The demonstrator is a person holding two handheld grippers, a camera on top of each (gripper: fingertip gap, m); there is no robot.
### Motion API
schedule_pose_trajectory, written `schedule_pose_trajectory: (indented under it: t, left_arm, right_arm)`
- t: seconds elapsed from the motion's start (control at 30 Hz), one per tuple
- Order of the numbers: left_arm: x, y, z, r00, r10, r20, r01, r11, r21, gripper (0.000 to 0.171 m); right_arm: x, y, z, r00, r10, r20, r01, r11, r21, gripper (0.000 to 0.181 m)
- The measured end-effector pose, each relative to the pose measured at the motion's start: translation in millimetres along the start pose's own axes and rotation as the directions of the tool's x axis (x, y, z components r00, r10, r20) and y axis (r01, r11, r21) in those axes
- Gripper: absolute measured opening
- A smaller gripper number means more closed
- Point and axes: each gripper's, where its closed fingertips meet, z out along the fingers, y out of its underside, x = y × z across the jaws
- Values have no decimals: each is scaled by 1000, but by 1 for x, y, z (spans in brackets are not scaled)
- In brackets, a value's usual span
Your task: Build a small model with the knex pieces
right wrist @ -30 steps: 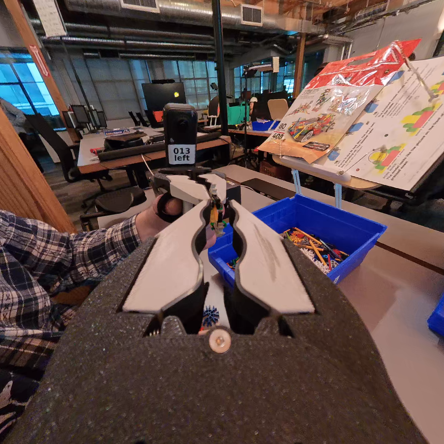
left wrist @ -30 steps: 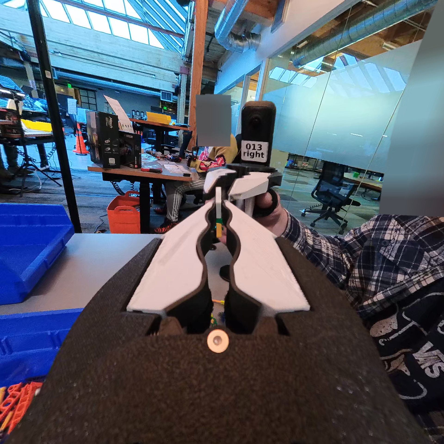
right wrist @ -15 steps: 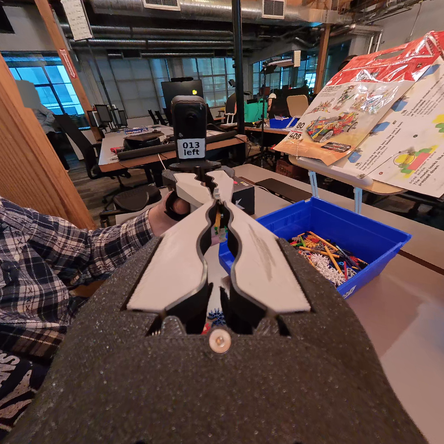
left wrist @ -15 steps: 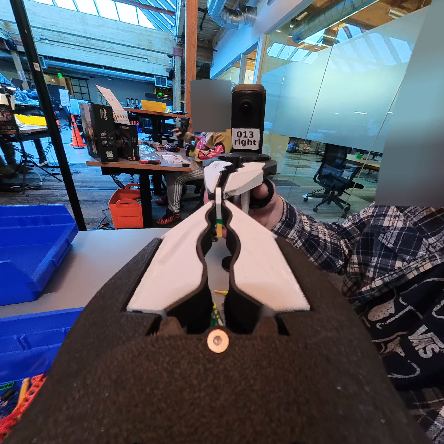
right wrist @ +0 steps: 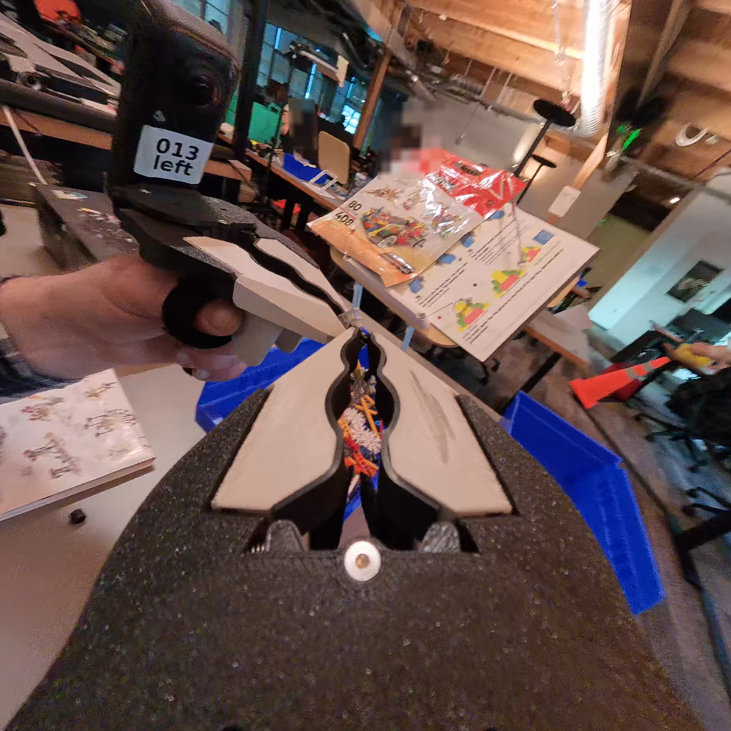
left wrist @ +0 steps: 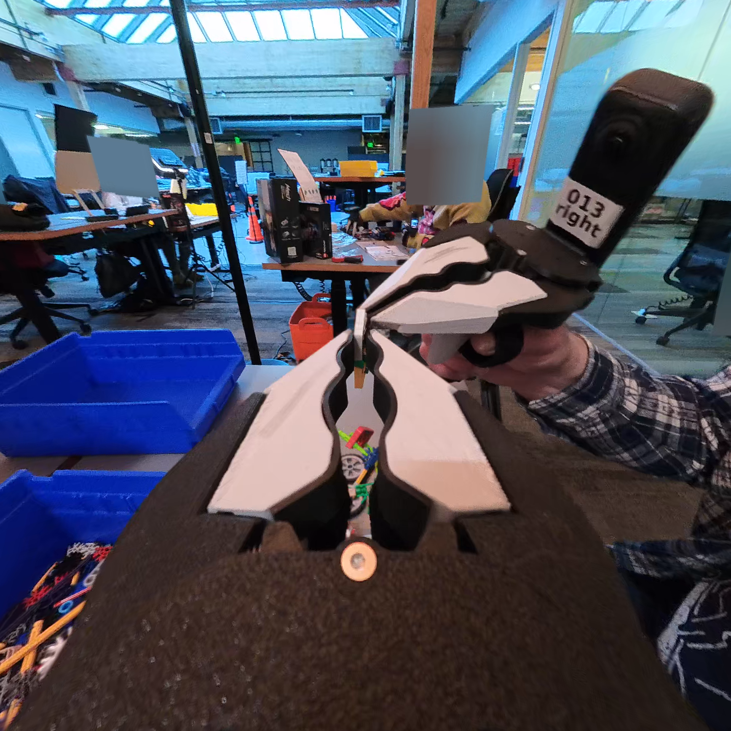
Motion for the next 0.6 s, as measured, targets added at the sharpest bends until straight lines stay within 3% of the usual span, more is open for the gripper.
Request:
schedule_pose_trajectory:
  t: [0.17, 0.37, 0.6]
  left_arm:
    - [0, -9, -2, 997, 62, 53, -64, 998, 27, 3]
    - [6, -16, -8, 997, 75, 13, -76, 995, 60, 11]
    - [13, -20, -13, 997, 53, -53, -48, 995, 91, 4]
  right_arm:
    - [0, -10, -1, 996, -45, -74, 49, 998, 42, 2]
    - [-3, -17, -5, 990, 125, 64, -130, 987, 96, 0]
    - [-8, -19, -12, 954, 227, 197, -249, 964, 94, 1]
